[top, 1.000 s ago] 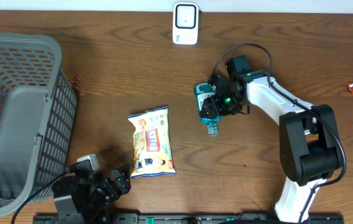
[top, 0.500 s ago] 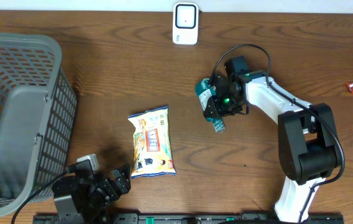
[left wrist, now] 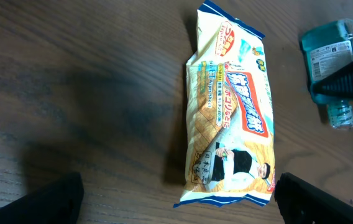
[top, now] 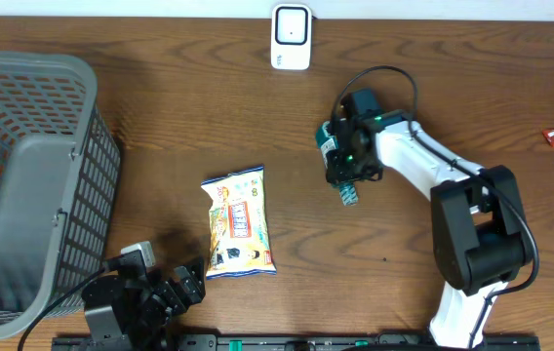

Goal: Scan the item barcode

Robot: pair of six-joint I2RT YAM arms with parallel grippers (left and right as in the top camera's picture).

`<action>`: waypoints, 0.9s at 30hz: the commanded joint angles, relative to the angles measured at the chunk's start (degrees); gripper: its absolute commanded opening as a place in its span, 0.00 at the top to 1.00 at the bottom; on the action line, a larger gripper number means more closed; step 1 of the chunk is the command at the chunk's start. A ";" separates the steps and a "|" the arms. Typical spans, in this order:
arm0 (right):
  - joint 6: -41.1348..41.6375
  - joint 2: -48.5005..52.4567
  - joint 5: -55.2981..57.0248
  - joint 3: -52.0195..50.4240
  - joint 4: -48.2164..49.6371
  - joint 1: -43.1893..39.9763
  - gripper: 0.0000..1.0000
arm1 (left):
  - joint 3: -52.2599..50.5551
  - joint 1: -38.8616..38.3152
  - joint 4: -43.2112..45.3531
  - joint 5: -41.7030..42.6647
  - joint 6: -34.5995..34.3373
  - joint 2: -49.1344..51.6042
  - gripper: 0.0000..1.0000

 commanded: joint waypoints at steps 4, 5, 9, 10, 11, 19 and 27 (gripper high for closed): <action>4.94 5.27 21.84 -3.41 -0.83 6.05 0.61 | -0.33 0.20 -2.21 0.59 0.96 -0.09 0.01; 5.27 5.27 22.40 -3.43 -0.72 6.78 0.61 | -0.33 0.20 -2.21 0.59 0.96 -0.09 0.02; 5.51 5.29 22.62 -3.91 0.15 8.39 0.56 | -0.33 0.20 -2.21 0.59 0.96 -0.09 0.01; 5.49 5.29 22.23 -4.09 0.37 8.48 0.55 | -0.33 0.20 -2.21 0.59 0.96 -0.09 0.02; 5.46 5.29 21.62 -4.35 0.74 8.48 0.54 | -0.33 0.20 -2.21 0.59 0.96 -0.09 0.02; 5.46 5.38 19.65 -7.21 2.62 8.26 0.43 | -0.33 0.20 -2.21 0.59 0.96 -0.09 0.02; 5.42 5.38 18.80 -9.70 4.52 8.26 0.68 | -0.33 0.20 -2.21 0.59 0.96 -0.09 0.02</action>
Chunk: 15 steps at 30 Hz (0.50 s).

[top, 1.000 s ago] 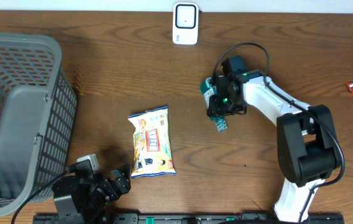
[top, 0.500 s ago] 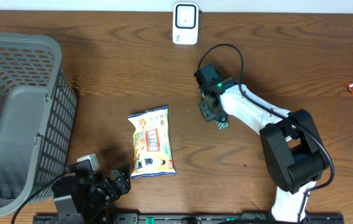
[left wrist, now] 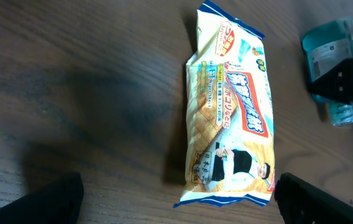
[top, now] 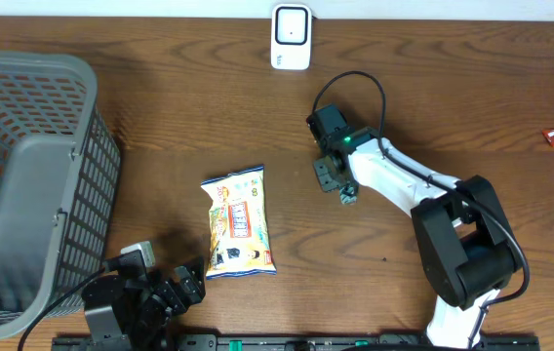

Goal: Scan the item barcode

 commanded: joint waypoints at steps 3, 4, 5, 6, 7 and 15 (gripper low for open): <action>-0.09 6.95 -0.46 -5.66 -0.74 -0.28 0.75 | -0.33 0.20 -2.21 0.59 0.96 -0.09 0.02; -0.07 6.95 -0.50 -5.68 -0.72 -0.28 0.76 | -0.33 0.20 -2.21 0.59 0.96 -0.09 0.01; -0.09 6.95 -0.81 -5.68 -0.70 -0.28 0.82 | -0.33 0.20 -2.21 0.59 0.96 -0.09 0.02; -0.07 6.95 -1.22 -5.68 -0.68 -0.28 0.83 | -0.33 0.20 -2.21 0.59 0.96 -0.09 0.02; -0.09 6.95 -1.81 -5.68 -0.68 -0.28 0.87 | -0.33 0.20 -2.21 0.59 0.96 -0.09 0.02; -2.91 6.93 -11.93 -4.55 -2.67 -0.81 0.99 | -0.33 0.20 -2.21 0.59 0.96 -0.09 0.02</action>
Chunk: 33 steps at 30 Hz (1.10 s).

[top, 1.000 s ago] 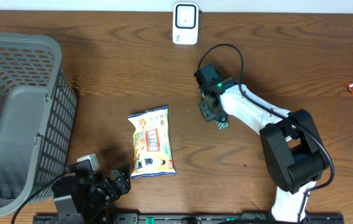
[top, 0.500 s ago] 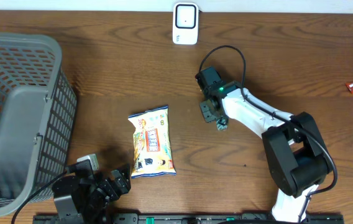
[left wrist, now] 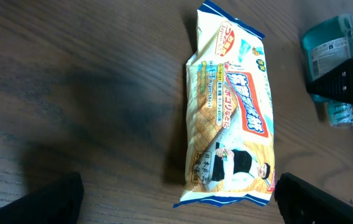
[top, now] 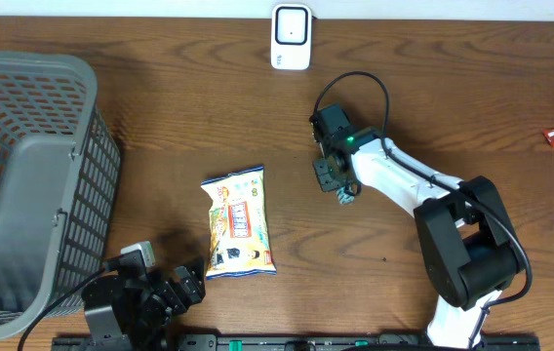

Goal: Scan the item barcode
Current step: 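Lift and rotate the teal bottle in the right gripper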

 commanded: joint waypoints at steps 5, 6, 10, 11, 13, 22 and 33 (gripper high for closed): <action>-8.74 6.69 -19.34 1.36 -9.92 -1.92 0.99 | -0.33 0.20 -2.21 0.59 0.96 -0.09 0.02; -10.80 6.51 -21.73 2.32 -11.17 -2.27 0.99 | -0.33 0.20 -2.21 0.59 0.96 -0.09 0.02; -19.32 5.42 -32.96 6.21 -15.37 -4.28 0.99 | -0.33 0.20 -2.21 0.59 0.96 -0.09 0.01; -20.81 4.96 -35.58 6.84 -15.78 -4.81 0.99 | -0.33 0.20 -2.21 0.59 0.96 -0.09 0.01; -22.88 4.00 -39.56 7.26 -15.72 -5.57 0.99 | -0.33 0.20 -2.21 0.59 0.96 -0.09 0.02; -24.85 2.84 -42.97 7.26 -13.94 -6.14 0.99 | -0.33 0.20 -2.21 0.59 0.96 -0.09 0.01; -27.19 0.70 -42.14 7.08 -13.70 -6.47 0.99 | -0.33 0.20 -2.21 0.59 0.96 -0.09 0.02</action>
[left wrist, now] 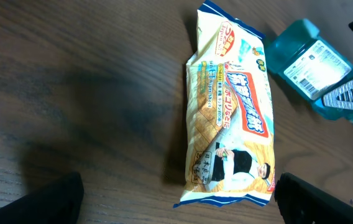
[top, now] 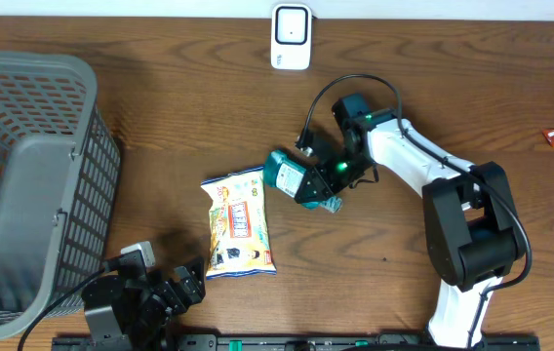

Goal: Scan the item barcode
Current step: 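Lift and rotate the teal bottle in the right gripper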

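Observation:
My right gripper (top: 334, 175) is shut on a teal bottle (top: 292, 178) with a white label, held tilted just right of the snack bag. The left wrist view shows the teal bottle (left wrist: 310, 62) at upper right, with a ribbed finger pad (left wrist: 350, 93) against it. The white barcode scanner (top: 291, 37) stands at the table's far edge. A yellow snack bag (top: 238, 222) lies flat mid-table, and the bag (left wrist: 229, 118) fills the middle of the left wrist view. My left gripper (top: 175, 288) sits open at the near edge, its fingers (left wrist: 46, 199) wide apart just below the bag.
A grey mesh basket (top: 23, 185) fills the left side. Small packets, one of them orange, lie at the right edge. The right arm's black cable (top: 355, 83) loops above its wrist.
The right gripper has swung left toward the snack bag. The teal bottle, mostly hidden beneath it before, now juts out to the left with its label showing. The left arm is unchanged.
The right gripper was at first over the teal bottle right of centre, only the bottle's cap end showing below it. It then sat slightly further left, still on the bottle. Now it holds the bottle tilted beside the snack bag. Left arm and bag stayed put.

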Robot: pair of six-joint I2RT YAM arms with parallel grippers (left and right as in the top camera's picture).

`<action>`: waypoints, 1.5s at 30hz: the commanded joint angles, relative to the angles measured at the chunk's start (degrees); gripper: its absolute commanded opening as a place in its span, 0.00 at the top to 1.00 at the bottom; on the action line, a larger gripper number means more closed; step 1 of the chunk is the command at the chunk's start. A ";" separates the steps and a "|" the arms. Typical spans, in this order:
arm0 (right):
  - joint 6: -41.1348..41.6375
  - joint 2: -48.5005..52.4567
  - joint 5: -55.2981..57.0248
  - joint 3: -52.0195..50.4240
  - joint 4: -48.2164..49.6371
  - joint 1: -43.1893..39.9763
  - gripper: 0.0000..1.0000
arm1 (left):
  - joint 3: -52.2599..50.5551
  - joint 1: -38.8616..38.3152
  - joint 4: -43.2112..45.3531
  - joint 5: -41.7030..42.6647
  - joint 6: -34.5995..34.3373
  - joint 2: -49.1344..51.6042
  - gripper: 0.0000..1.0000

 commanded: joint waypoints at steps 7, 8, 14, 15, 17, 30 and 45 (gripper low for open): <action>10.93 -2.43 30.05 -1.75 7.45 7.08 0.99 | -0.33 0.20 -2.21 0.59 0.96 -0.09 0.02; 12.68 -2.43 33.88 -2.21 8.31 8.20 0.99 | -0.33 0.20 -2.21 0.59 0.96 -0.09 0.02; 14.62 -2.43 41.42 -4.83 9.01 13.55 0.76 | -0.33 0.20 -2.21 0.59 0.96 -0.09 0.02; 14.62 -2.43 41.42 -5.33 8.98 14.01 0.70 | -0.33 0.20 -2.21 0.59 0.96 -0.09 0.01; 14.64 -2.43 41.38 -6.43 8.94 14.60 0.64 | -0.33 0.20 -2.21 0.59 0.96 -0.09 0.02; 14.69 -2.40 41.33 -13.92 8.31 14.64 0.55 | -0.33 0.20 -2.21 0.59 0.96 -0.09 0.02; 21.49 -2.40 40.35 -19.82 11.43 14.64 0.99 | -0.33 0.20 -2.21 0.59 0.96 -0.09 0.02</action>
